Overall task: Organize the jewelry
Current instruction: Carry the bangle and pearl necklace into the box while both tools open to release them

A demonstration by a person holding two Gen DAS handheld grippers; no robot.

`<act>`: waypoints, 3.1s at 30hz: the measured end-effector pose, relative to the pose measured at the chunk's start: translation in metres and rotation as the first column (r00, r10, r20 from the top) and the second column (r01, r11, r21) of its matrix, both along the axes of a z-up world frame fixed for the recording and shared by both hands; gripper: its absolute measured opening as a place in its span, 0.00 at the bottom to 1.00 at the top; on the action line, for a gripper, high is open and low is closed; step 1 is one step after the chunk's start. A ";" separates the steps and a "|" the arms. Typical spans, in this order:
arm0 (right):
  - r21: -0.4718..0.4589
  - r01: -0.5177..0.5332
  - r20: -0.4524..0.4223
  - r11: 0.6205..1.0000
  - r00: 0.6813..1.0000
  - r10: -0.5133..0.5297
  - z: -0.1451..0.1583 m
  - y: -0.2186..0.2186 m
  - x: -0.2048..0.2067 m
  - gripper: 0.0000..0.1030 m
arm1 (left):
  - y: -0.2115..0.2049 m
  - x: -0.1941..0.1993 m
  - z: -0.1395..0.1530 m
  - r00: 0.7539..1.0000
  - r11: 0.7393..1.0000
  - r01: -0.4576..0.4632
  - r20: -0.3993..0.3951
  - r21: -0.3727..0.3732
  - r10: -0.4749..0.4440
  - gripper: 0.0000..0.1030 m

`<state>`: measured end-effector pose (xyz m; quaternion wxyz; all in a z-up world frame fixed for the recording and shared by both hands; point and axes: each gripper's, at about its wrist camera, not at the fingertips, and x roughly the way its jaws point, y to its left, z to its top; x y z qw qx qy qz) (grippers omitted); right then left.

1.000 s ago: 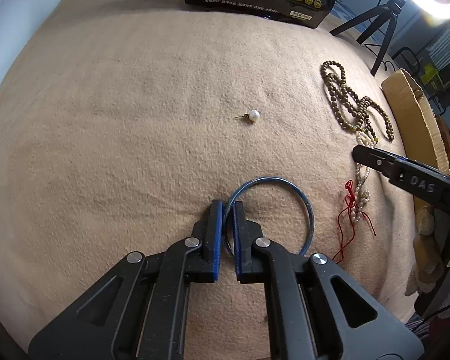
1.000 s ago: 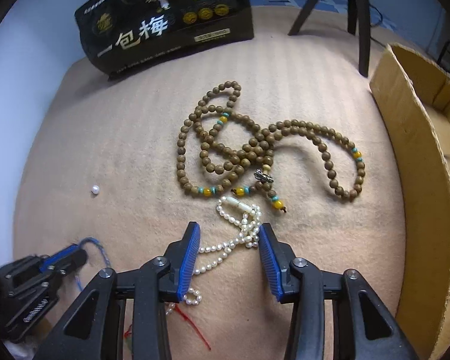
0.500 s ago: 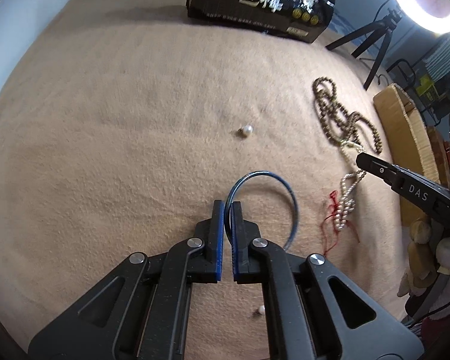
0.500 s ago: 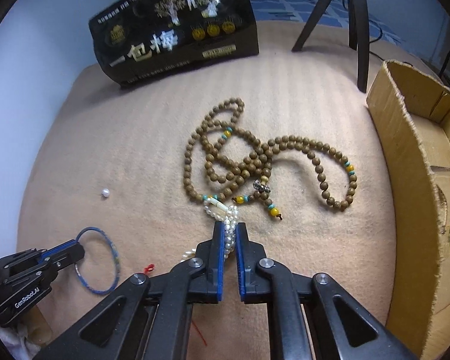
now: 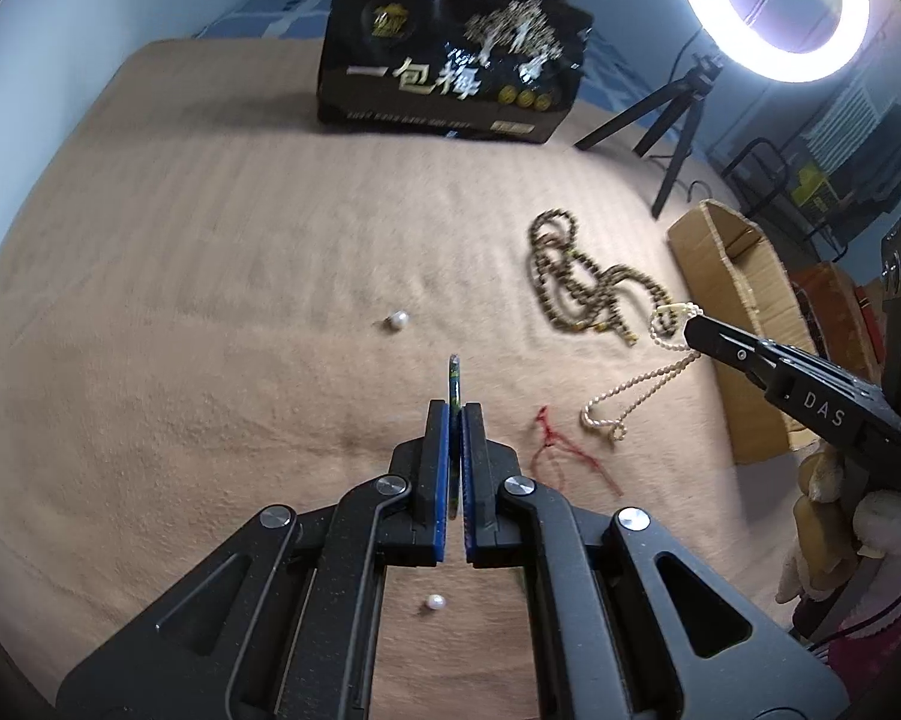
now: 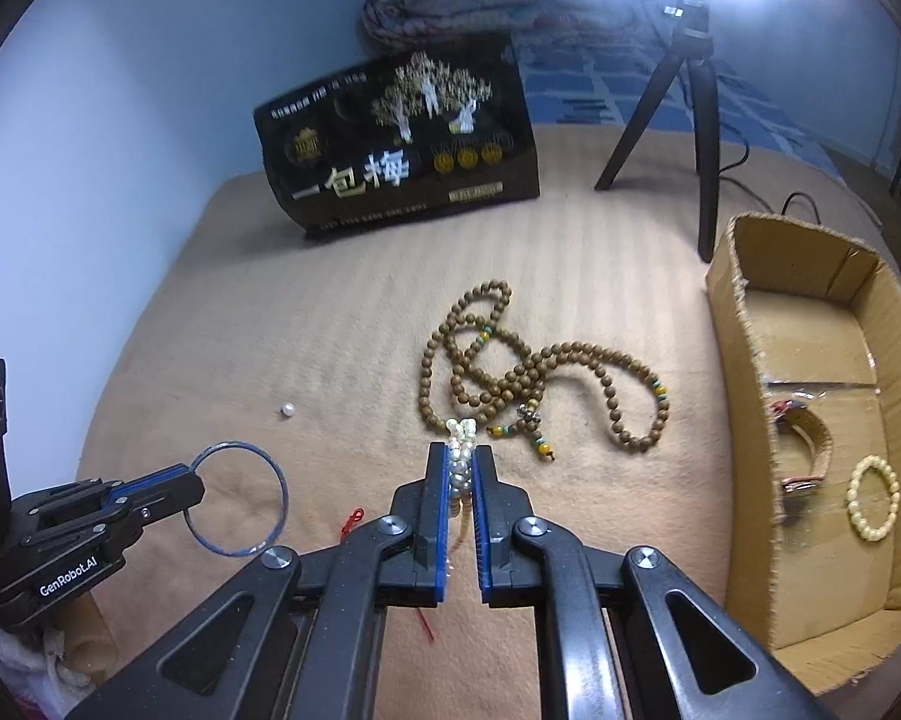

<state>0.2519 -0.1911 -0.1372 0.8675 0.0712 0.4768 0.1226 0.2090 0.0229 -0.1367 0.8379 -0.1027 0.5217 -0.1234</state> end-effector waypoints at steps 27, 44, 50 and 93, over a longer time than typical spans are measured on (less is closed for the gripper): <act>0.010 0.138 0.218 0.990 0.966 -0.137 0.087 -0.100 -0.054 0.04 | -0.104 -0.026 0.073 0.971 0.974 0.186 0.175 -0.125 -0.163 0.01; -0.012 0.262 0.195 0.965 0.947 -0.255 0.079 -0.179 -0.065 0.04 | -0.205 -0.029 0.072 0.932 0.935 0.331 0.199 -0.128 -0.303 0.01; -0.008 0.291 0.184 0.957 0.941 -0.285 0.074 -0.196 -0.061 0.04 | -0.235 -0.024 0.068 0.921 0.925 0.362 0.197 -0.120 -0.335 0.01; -0.041 0.369 0.077 0.929 0.928 -0.365 0.032 -0.234 -0.036 0.57 | -0.284 -0.016 0.036 0.902 0.919 0.393 0.179 0.037 -0.393 0.38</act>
